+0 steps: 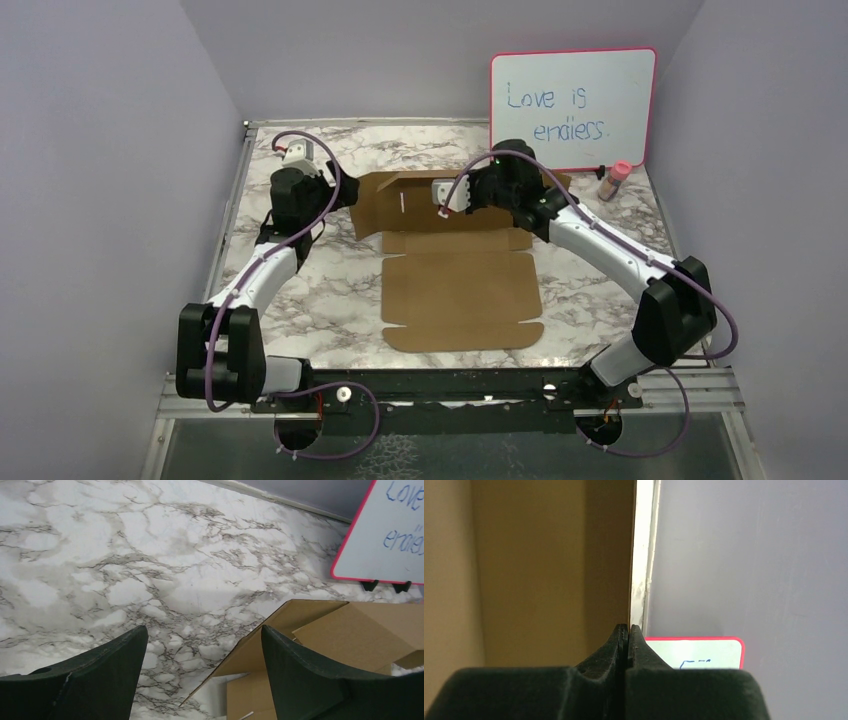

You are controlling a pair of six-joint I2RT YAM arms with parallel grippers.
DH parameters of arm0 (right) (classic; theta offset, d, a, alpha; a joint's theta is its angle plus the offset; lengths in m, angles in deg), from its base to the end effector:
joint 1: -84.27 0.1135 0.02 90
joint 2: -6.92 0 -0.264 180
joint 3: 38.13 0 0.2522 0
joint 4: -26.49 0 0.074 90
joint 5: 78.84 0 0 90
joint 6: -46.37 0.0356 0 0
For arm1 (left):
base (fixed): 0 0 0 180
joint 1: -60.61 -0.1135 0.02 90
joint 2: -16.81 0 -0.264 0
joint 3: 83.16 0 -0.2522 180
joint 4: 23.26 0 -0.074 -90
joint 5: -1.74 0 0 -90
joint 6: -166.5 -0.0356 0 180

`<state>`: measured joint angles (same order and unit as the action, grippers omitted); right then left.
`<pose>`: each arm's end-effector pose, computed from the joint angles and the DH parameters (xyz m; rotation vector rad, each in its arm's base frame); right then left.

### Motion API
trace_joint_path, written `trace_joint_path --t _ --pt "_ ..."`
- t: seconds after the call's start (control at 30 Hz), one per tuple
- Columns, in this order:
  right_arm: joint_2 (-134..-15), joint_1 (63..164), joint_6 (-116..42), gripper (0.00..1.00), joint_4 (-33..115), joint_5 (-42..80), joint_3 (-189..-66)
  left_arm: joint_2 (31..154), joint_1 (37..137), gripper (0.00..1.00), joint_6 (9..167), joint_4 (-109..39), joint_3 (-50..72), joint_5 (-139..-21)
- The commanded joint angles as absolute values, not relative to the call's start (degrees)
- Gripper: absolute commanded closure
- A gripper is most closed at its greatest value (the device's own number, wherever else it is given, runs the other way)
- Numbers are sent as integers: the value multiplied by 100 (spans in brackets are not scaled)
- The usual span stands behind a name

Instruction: Fold the paper box

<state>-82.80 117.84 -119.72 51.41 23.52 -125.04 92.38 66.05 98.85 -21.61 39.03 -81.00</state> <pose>0.3015 0.2092 0.3145 -1.7503 1.0696 -0.2418 0.2976 -0.0329 0.2619 -0.1869 1.8648 -0.4534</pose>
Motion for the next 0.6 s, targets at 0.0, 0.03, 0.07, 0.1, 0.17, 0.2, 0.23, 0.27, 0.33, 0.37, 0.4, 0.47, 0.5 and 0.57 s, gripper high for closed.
trace_joint_path --t 0.0,0.03,0.07,0.1,0.17,0.2,0.23,0.27,0.33,0.37,0.4,0.47,0.5,0.57 --pt "-7775 11910 -12094 99 4278 2086 -11856 9279 6600 16 10138 -1751 3936 -7307" --pt "-7689 11913 -12069 99 4176 2087 -11724 9295 6603 16 10140 -1721 3951 -7259" --pt "-7606 11915 -12055 99 4111 2085 -11591 9313 6605 17 10138 -1706 3957 -7236" --pt "-7524 11917 -12046 99 4083 2069 -11495 9329 6618 18 10126 -1694 3957 -7198" --pt "-7446 11919 -12036 99 4193 2043 -11379 9344 6650 19 10093 -1683 3961 -7149" --pt "-7415 11929 -12026 99 4260 2007 -11359 9332 6689 20 10068 -1659 3975 -7148" --pt "-7381 11926 -12000 99 4308 1965 -11343 9334 6728 21 10018 -1630 3990 -7140" --pt "-7359 11930 -11994 99 4357 1933 -11336 9337 6770 22 9969 -1625 3992 -7128" --pt "-7313 11947 -12056 99 4422 1890 -11298 9353 6816 24 9843 -1621 3990 -7114" --pt "-7290 11951 -12093 99 4416 1876 -11281 9361 6838 25 9798 -1620 4003 -7131" --pt "-7265 11959 -12123 99 4405 1877 -11258 9367 6855 27 9745 -1605 4021 -7157" --pt "-7238 11974 -12166 99 4374 1894 -11230 9391 6870 30 9642 -1571 4053 -7198" --pt "-7236 11979 -12167 99 4361 1909 -11228 9424 6882 32 9596 -1555 4054 -7200" --pt "-7247 11984 -12167 99 4359 1908 -11223 9509 6892 36 9538 -1545 4049 -7169"
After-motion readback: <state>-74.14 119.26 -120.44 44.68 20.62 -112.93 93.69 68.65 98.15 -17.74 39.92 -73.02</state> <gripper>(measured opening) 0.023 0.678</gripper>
